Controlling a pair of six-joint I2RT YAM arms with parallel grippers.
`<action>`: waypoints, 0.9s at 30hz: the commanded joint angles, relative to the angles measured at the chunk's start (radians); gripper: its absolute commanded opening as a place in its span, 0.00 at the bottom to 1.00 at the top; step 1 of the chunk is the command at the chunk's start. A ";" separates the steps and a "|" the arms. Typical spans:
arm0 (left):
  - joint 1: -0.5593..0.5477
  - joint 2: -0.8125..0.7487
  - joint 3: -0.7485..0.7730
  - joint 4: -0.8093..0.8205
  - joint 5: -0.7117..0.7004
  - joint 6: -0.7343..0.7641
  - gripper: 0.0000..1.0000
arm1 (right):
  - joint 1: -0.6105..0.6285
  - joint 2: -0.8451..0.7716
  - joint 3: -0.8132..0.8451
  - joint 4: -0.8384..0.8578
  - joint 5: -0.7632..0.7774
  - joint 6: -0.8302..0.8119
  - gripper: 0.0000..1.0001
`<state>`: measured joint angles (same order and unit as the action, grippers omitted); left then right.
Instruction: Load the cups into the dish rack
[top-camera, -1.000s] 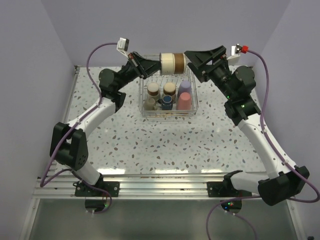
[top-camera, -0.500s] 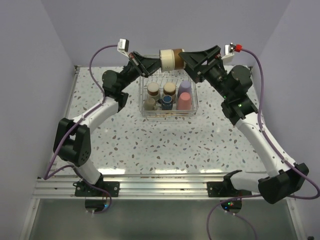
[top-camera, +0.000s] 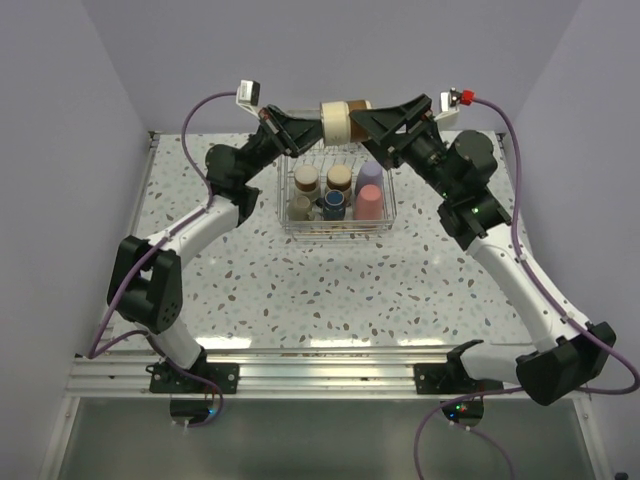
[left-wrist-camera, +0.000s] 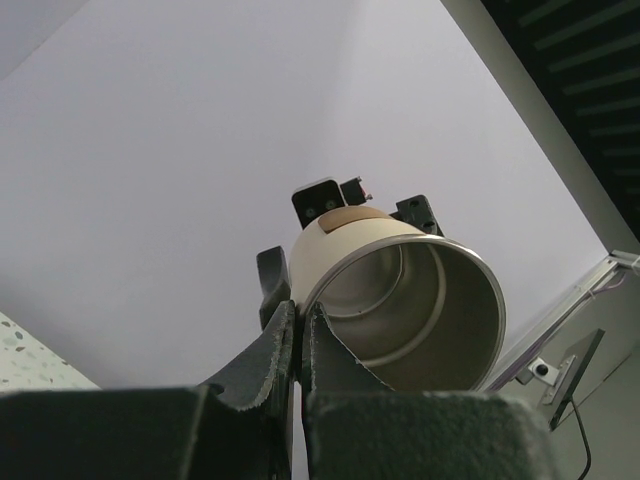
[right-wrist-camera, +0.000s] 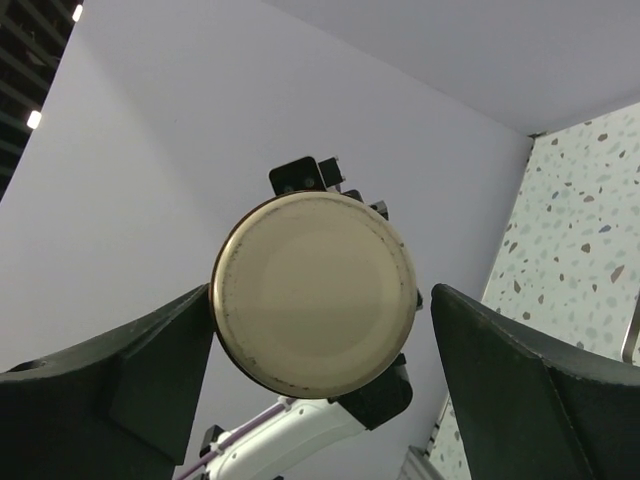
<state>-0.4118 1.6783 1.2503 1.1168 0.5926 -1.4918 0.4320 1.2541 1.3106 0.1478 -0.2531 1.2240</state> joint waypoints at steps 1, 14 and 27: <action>-0.002 -0.037 0.001 0.089 -0.011 -0.018 0.00 | 0.004 0.014 0.042 0.001 0.015 -0.017 0.88; 0.019 -0.025 0.035 -0.142 0.059 0.037 0.25 | 0.016 0.041 0.052 0.021 0.035 -0.055 0.00; 0.169 -0.149 0.207 -1.362 -0.356 0.580 1.00 | 0.005 0.335 0.381 -0.194 0.179 -0.409 0.00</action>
<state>-0.2855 1.5948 1.3766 0.1768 0.4301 -1.1007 0.4416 1.5097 1.5978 -0.0067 -0.1371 0.9573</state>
